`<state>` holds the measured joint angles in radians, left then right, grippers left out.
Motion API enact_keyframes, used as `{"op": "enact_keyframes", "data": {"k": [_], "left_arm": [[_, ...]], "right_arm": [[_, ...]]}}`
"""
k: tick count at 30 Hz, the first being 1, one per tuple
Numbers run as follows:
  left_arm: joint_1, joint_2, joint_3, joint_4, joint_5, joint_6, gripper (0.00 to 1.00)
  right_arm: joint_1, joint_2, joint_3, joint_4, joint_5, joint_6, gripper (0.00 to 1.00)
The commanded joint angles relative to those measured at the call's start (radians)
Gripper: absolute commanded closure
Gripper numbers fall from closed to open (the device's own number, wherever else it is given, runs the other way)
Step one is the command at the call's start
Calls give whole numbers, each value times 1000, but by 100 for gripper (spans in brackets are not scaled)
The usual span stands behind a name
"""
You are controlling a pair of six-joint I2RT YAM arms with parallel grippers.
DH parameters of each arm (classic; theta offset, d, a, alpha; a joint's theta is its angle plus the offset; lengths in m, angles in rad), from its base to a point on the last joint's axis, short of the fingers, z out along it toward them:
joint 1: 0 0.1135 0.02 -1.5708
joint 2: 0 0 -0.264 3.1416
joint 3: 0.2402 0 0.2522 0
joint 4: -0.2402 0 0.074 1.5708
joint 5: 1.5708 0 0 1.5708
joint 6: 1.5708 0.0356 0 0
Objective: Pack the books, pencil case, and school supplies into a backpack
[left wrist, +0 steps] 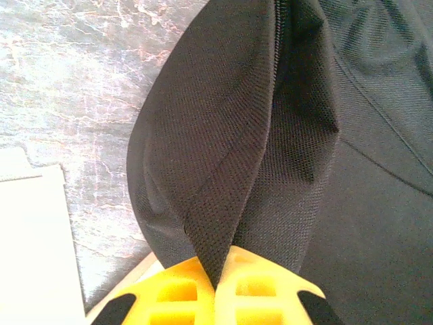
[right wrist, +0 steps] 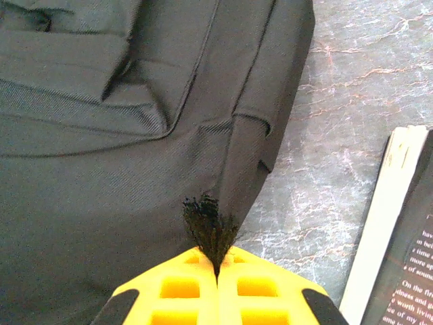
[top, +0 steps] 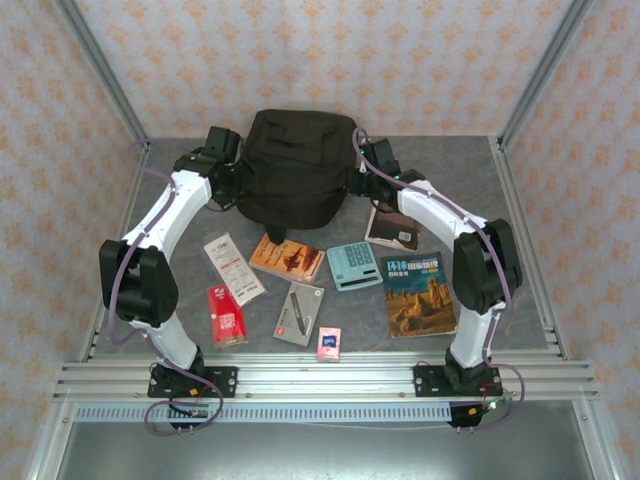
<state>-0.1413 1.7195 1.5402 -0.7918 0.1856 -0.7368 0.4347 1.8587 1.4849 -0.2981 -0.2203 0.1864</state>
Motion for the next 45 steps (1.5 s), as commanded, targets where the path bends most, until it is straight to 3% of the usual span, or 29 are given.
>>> {"op": "enact_keyframes", "data": {"k": [1,16,23,25,29,31,34,36,37,38,39,42,43,44,45], "left_arm": [[37,-24,27,-23,-126,31,100],[37,-55,-36,-8,-112,50,100],[35,-45,-72,64,25,9,100],[23,-38,-85,101,90,-27,100],[-56,-24,-94,204,186,-120,100],[-100,-17,-102,272,210,-174,100],[-152,14,-78,315,211,-219,100],[-175,48,-45,307,202,-213,100],[-180,62,-38,311,213,-209,96],[-185,73,-31,318,232,-202,85],[-188,74,-26,305,228,-190,66],[-193,-5,-66,277,171,-143,34],[-193,-43,-82,264,140,-131,10],[-193,-90,-93,243,110,-113,0],[-192,-132,-90,204,77,-96,0]], "right_arm": [[-55,25,38,15,26,7,100],[-122,185,226,7,2,43,100],[-127,229,276,-1,12,75,98],[-128,233,283,-5,4,82,90],[-127,217,288,-32,15,98,54],[-128,189,272,-50,46,108,43],[-127,118,234,-94,130,119,33],[-128,50,183,-105,189,136,31],[-128,21,154,-99,206,144,31],[-127,-15,124,-96,217,154,31],[-127,-46,99,-98,220,160,31],[-127,-119,54,-129,211,189,30],[-128,-136,45,-138,203,198,30],[-126,-154,38,-148,185,208,30],[-124,-169,34,-161,171,215,30]]}}
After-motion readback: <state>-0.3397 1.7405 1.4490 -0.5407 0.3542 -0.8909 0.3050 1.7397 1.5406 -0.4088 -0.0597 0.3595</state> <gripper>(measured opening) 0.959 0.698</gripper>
